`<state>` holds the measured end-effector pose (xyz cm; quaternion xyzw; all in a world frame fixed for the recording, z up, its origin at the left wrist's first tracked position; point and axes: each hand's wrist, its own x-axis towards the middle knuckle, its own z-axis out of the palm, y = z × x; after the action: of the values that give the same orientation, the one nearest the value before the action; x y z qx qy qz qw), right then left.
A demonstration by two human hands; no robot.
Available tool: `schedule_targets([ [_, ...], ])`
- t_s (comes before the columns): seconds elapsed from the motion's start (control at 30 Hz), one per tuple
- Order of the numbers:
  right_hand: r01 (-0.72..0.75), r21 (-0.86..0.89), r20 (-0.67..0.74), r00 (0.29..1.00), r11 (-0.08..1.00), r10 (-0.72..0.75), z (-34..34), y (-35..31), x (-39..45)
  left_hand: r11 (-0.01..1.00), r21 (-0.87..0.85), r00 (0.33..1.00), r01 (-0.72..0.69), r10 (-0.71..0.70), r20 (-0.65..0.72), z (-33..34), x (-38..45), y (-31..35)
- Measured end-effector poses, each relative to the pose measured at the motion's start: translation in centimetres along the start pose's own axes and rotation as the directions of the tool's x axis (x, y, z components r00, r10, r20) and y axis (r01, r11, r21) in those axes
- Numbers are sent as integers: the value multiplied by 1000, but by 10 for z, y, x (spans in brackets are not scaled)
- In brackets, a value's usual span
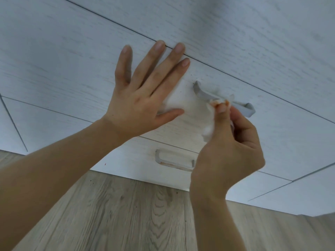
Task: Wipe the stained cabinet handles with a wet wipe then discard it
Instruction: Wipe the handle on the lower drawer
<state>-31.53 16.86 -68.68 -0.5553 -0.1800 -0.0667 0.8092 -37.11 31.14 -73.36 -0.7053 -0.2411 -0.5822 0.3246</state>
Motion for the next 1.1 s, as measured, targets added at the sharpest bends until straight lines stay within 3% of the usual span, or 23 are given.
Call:
schedule_targets([
  [0.37,-38,55,-93,995,998,43,-29,1,39,998,51,1000,-26,26,5,2,-2,-2],
  [0.57,-103,23,94,991,994,100,-25,0,50,997,77,1000,1,-3,18,3,-2,-1],
  [0.87,-29,20,118,993,999,27,-31,3,46,999,38,999,-27,25,46,-2,-1,-2],
  [1.1,-62,-46,143,987,997,68,-46,4,29,996,55,970,-77,62,235,-17,-36,6],
])
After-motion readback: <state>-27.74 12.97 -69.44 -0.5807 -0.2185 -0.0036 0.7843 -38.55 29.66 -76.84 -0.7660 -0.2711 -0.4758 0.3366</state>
